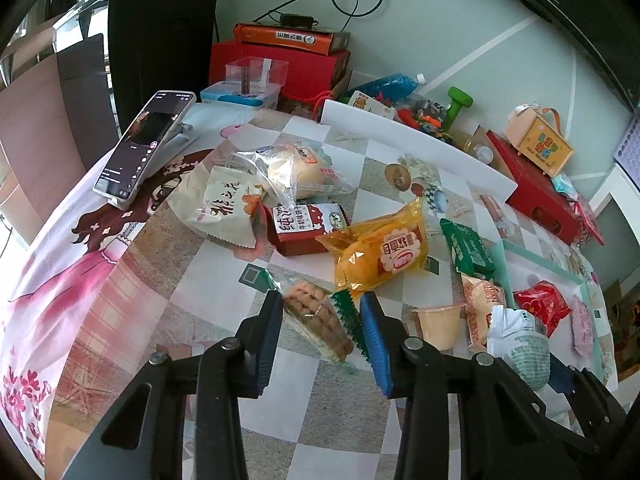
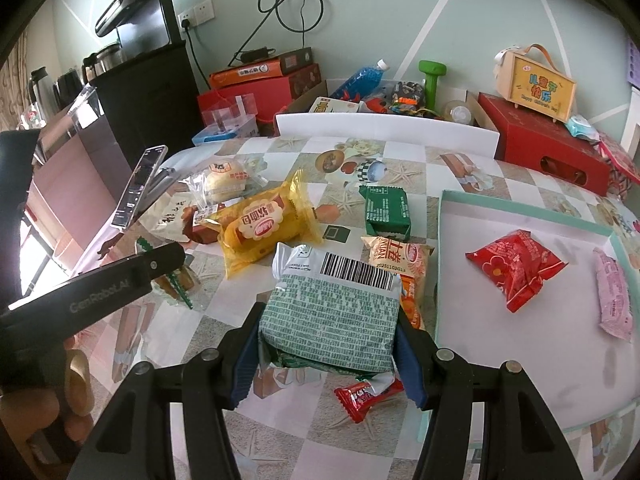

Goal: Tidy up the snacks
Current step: 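Carry both packs over the white tray and open both tools to drop them, then withdraw both open tools from the tray back over the snack pile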

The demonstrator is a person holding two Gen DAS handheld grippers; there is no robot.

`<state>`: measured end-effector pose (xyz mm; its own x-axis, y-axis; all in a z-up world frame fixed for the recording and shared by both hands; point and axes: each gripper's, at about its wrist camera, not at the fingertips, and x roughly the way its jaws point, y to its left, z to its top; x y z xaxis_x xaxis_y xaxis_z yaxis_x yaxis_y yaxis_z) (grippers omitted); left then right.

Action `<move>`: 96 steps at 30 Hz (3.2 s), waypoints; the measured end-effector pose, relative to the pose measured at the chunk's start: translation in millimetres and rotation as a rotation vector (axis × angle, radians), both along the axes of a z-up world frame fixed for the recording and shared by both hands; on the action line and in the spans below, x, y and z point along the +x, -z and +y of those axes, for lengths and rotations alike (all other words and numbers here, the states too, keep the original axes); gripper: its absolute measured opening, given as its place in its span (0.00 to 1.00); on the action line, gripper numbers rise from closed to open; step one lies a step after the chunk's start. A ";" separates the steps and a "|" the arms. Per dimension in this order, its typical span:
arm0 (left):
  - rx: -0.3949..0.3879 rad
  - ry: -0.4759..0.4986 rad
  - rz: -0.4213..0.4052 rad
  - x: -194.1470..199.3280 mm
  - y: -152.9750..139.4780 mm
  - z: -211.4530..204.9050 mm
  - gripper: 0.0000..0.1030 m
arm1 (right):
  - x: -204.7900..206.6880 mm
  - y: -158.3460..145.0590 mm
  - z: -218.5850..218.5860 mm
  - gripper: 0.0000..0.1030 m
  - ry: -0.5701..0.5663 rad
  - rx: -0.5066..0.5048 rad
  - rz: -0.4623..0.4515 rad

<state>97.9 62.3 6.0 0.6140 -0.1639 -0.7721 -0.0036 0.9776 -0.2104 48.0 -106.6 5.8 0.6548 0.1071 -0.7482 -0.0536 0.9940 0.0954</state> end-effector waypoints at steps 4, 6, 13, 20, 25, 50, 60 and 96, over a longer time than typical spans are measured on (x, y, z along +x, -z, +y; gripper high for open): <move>-0.007 0.005 -0.020 -3.2 -6.8 -1.7 0.39 | -0.3 -1.4 -1.8 0.60 0.003 0.004 -0.004; -0.006 0.010 -0.023 -3.8 -8.2 -3.1 0.38 | -0.4 -1.8 -2.6 0.60 0.005 0.006 -0.005; -0.022 0.017 -0.063 -10.1 -21.9 -6.1 0.38 | -2.3 -8.0 -9.5 0.60 0.020 0.016 -0.022; -0.037 0.081 -0.112 -16.1 -39.1 -26.6 0.38 | -7.1 -21.2 -30.7 0.60 0.063 0.022 -0.055; -0.047 0.168 -0.131 -19.0 -46.4 -56.6 0.38 | -12.4 -30.8 -80.3 0.60 0.199 0.017 -0.071; 0.041 0.605 -0.067 -47.8 -14.5 -237.8 0.39 | -59.8 -1.6 -258.8 0.60 0.721 0.026 0.070; 0.047 0.584 -0.058 -45.1 -13.5 -234.4 0.64 | -56.4 8.3 -263.9 0.65 0.732 0.049 0.111; 0.003 -0.085 0.014 4.1 2.9 -26.5 0.96 | -20.0 -18.5 -172.0 1.00 0.437 0.034 -0.028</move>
<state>102.1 35.7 3.1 0.6150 -0.1093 -0.7809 -0.0891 0.9744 -0.2066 28.0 -278.6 24.3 0.6638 -0.1604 -0.7305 0.3682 0.9202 0.1326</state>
